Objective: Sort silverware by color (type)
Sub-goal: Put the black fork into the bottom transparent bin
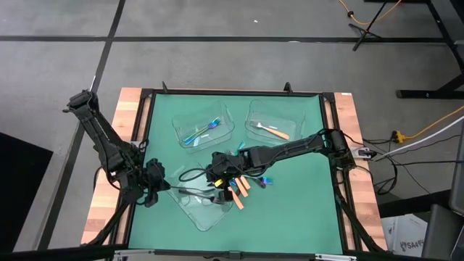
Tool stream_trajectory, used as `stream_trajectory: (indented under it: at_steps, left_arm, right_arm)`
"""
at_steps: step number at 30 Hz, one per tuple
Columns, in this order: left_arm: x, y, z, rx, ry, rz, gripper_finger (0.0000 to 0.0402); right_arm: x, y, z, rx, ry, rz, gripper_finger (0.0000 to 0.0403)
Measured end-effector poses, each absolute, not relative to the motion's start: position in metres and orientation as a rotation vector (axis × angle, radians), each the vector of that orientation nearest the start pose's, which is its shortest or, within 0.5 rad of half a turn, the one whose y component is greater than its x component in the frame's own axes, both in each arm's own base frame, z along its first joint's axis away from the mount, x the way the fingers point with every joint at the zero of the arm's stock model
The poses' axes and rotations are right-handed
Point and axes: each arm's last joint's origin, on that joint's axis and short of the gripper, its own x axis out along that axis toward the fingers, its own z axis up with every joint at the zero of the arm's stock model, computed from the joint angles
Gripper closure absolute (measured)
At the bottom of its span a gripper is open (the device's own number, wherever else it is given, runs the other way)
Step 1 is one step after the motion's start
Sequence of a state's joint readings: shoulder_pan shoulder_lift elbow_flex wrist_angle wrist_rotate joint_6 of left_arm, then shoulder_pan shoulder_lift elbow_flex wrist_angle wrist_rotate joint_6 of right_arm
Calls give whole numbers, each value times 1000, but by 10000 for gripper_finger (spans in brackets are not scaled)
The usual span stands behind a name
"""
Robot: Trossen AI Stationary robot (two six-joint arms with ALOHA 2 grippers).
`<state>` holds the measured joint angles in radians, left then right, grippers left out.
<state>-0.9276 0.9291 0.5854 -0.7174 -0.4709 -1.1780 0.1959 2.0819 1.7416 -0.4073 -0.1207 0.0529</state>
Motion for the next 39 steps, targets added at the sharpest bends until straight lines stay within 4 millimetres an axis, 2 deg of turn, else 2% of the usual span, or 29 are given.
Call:
stream_trajectory:
  at_steps: [6, 17, 32, 39]
  left_arm:
    - [106, -119, 207, -410, 896, 108, 340]
    - [102, -120, 210, -509, 974, 62, 346]
    - [99, -116, 217, -582, 952, 33, 346]
    - [98, -117, 217, -682, 989, 59, 346]
  right_arm:
    - [458, 94, 247, 13, 767, 283, 342]
    - [438, 87, 279, -64, 771, 190, 342]
    - [434, 86, 279, -91, 800, 181, 343]
    - [431, 85, 276, -100, 843, 171, 343]
